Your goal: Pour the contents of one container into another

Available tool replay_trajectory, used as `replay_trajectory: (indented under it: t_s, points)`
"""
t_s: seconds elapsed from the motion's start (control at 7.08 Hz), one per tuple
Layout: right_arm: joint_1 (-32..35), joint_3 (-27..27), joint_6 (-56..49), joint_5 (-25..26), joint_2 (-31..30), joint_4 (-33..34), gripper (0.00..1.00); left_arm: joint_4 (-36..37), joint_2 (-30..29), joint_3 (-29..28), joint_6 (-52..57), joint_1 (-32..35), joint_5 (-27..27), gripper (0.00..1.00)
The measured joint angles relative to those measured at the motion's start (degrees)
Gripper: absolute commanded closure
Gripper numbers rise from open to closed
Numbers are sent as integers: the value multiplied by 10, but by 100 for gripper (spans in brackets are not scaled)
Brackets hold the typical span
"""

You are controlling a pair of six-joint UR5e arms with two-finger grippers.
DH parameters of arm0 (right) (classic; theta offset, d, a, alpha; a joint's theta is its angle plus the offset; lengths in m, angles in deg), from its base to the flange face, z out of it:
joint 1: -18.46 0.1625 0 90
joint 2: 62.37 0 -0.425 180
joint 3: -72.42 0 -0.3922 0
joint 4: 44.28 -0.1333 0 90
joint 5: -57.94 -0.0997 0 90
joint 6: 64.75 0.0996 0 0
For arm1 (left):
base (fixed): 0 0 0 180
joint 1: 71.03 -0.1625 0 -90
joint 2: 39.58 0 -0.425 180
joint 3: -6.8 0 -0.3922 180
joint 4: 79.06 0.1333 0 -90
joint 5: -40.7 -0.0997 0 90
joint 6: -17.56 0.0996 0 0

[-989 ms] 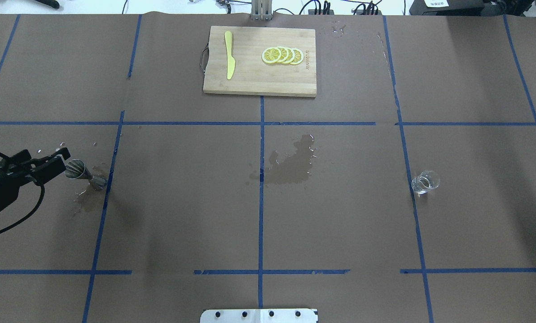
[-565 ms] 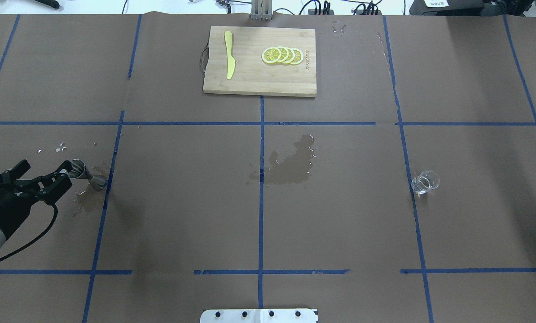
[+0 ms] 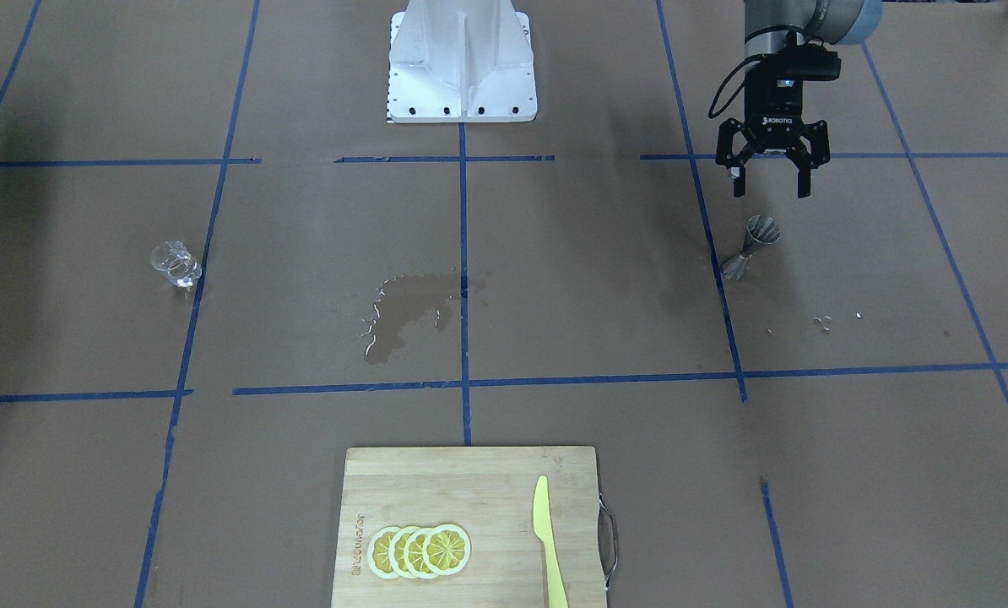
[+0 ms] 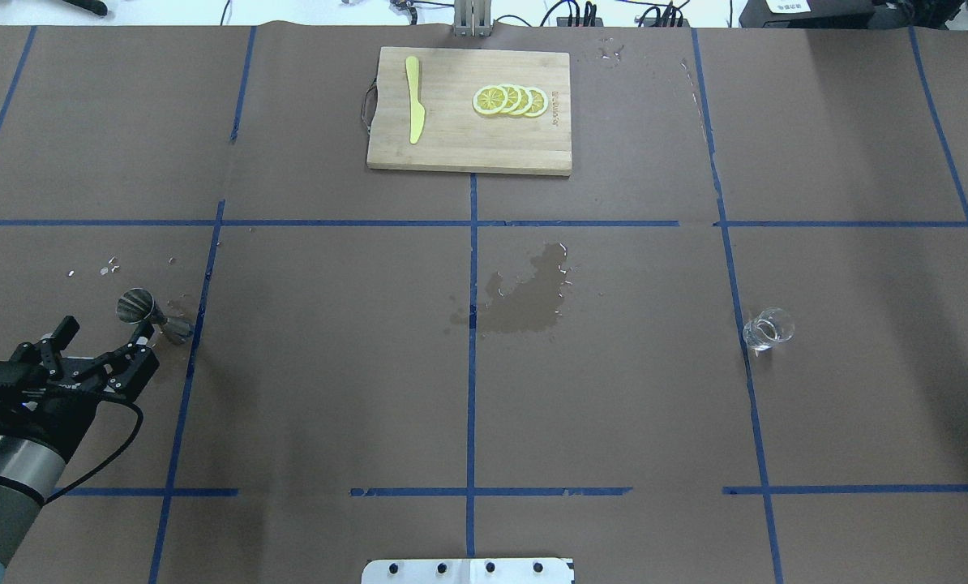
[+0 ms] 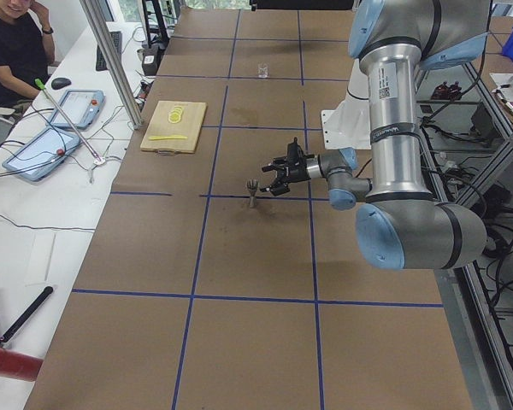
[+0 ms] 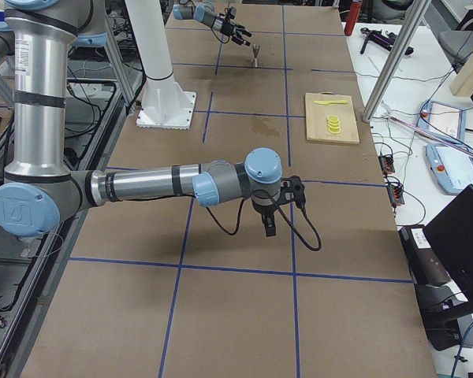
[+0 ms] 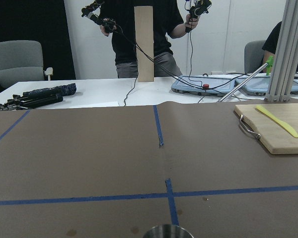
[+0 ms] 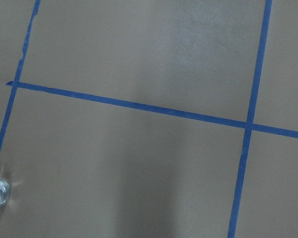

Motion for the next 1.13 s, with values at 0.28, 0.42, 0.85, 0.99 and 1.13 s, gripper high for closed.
replay_trajectory:
  t_s: [0.28,0.42,0.85,0.99,1.13]
  points:
    - [1,-1,0,-1,1,-1,0,-1,-35,-49,-20,-7,-21,1]
    - [1,-2,0,-1,0,-2,0,-2,-43,-70,-31,-8,-31,1]
    - [1,-3,0,-1,-1,-5,0,-3,-71,-115,-46,-8,-45,1]
    - [1,-3,0,-1,-1,-5,0,-4,-91,-131,-47,-8,-46,1]
    - [1,-3,0,-1,-1,-5,0,-4,-103,-144,-47,-8,-46,1]
